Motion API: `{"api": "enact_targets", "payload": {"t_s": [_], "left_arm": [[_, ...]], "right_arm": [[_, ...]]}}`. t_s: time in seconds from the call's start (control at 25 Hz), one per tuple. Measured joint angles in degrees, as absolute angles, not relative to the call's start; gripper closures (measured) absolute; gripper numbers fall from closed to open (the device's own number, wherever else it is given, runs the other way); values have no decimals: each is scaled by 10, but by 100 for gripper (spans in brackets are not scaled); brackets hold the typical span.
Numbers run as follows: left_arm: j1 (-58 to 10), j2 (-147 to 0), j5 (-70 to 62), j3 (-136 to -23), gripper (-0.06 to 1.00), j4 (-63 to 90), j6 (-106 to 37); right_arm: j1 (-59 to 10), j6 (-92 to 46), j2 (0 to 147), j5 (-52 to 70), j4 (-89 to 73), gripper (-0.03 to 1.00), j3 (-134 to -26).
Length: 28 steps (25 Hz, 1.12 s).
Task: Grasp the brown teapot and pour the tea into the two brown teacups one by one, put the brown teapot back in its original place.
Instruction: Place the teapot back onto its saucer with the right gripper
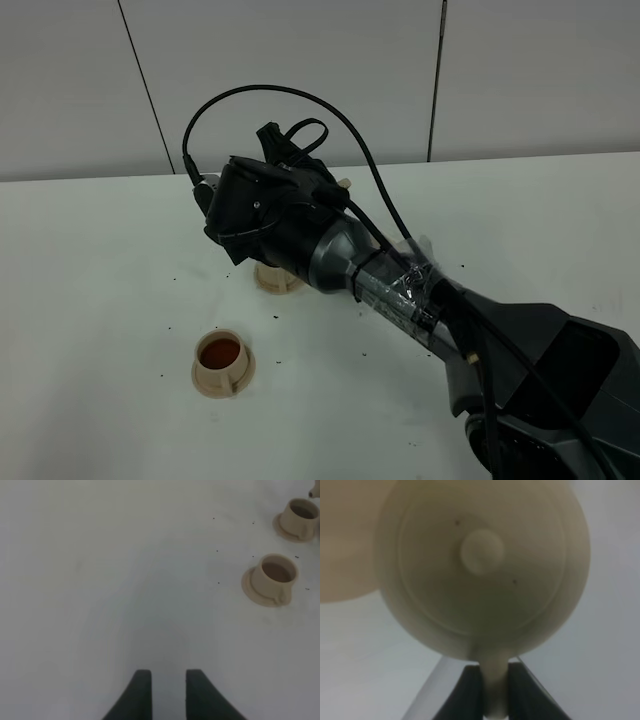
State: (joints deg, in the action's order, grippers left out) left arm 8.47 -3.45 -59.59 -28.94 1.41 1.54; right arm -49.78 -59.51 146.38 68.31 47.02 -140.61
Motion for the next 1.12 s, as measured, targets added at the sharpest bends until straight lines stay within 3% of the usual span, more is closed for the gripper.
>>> {"api": "enact_targets", "payload": {"t_s": [1.12], "left_arm": [[85,-35,-596,-289,70,14,15]], "right_arm": [[-420,-838,1442,703,162,87,-1505]]}}
